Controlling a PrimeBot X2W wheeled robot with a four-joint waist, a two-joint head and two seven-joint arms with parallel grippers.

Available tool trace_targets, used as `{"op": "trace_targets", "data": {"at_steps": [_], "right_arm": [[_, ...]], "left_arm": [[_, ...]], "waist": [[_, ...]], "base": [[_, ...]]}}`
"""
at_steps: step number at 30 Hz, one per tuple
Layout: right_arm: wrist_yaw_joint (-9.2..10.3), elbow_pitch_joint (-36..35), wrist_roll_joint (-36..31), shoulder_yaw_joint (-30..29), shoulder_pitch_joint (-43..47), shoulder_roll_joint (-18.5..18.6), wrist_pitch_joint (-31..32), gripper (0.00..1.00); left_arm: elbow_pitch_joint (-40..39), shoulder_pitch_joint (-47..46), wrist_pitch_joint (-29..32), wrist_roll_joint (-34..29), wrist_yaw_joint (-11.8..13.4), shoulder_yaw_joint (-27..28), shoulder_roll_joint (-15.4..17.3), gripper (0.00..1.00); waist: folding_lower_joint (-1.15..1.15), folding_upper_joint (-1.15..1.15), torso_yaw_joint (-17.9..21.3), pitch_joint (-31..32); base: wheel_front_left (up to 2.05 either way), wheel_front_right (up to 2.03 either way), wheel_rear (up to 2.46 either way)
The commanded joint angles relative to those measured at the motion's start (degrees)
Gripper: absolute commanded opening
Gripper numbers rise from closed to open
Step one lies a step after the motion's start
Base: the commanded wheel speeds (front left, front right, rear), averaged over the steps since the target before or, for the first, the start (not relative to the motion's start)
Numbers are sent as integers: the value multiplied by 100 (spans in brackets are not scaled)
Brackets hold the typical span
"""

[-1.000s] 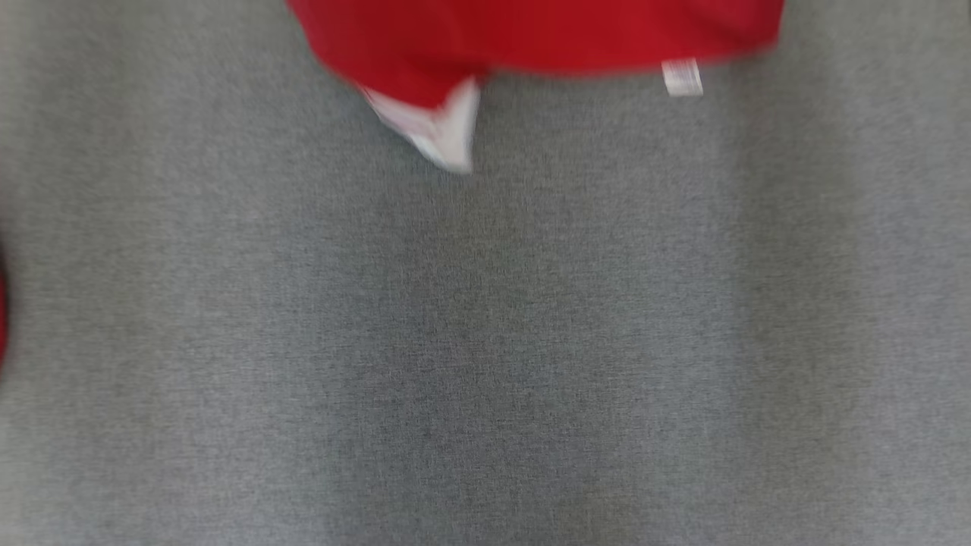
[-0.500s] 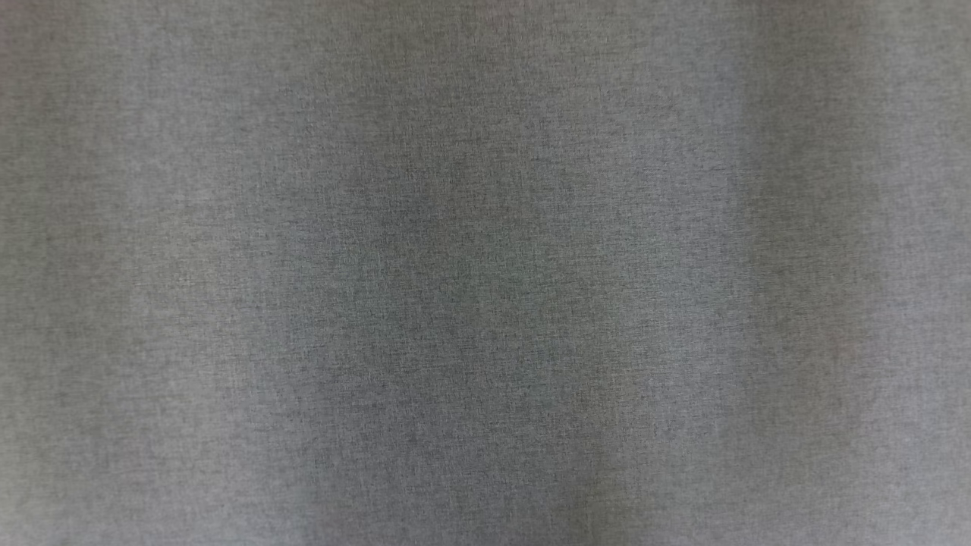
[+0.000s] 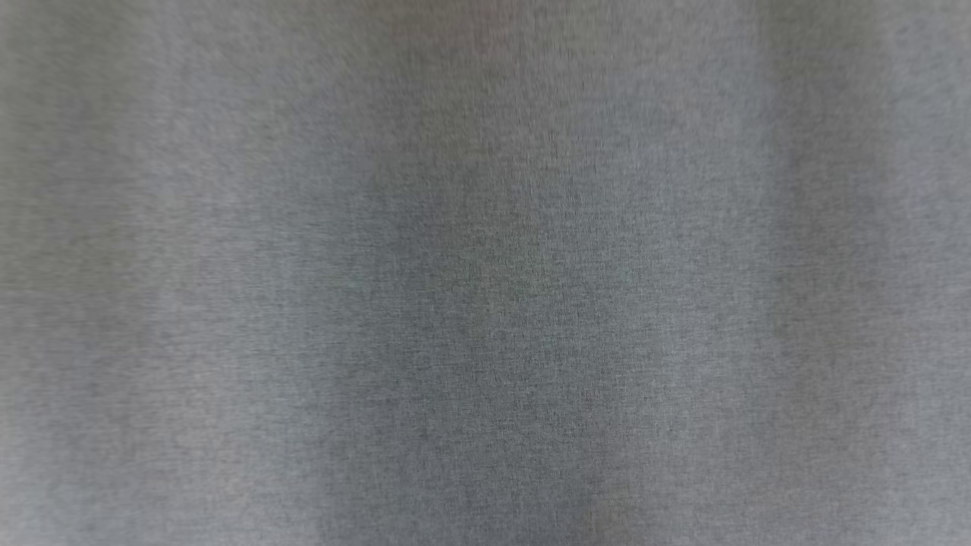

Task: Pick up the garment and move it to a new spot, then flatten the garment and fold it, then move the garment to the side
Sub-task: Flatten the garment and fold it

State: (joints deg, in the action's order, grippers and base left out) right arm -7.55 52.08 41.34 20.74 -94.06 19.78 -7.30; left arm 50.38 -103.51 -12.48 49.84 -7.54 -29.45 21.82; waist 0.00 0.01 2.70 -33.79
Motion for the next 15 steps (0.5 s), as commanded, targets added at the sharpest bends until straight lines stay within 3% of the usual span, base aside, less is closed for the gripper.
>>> {"op": "trace_targets", "data": {"at_steps": [1, 8, 15], "right_arm": [[14, -218, 199, 177, 407, 14, -80, 0], [14, -1359, 1042, 801, 2246, 323, -362, 0], [14, -2295, 1585, 949, 4180, 882, -563, 0]], "left_arm": [[-175, 398, -110, 167, 12, 29, -20, 0], [-1299, 2506, -259, 492, 65, 139, -49, 0], [-2853, 4748, -273, 659, 569, 274, -93, 0]], "waist": [[0, -1, -74, 285], [0, -1, -70, 917], [0, -1, -189, 1430]], "base": [[0, 0, 0], [0, 0, 0], [0, 0, 0]]}}
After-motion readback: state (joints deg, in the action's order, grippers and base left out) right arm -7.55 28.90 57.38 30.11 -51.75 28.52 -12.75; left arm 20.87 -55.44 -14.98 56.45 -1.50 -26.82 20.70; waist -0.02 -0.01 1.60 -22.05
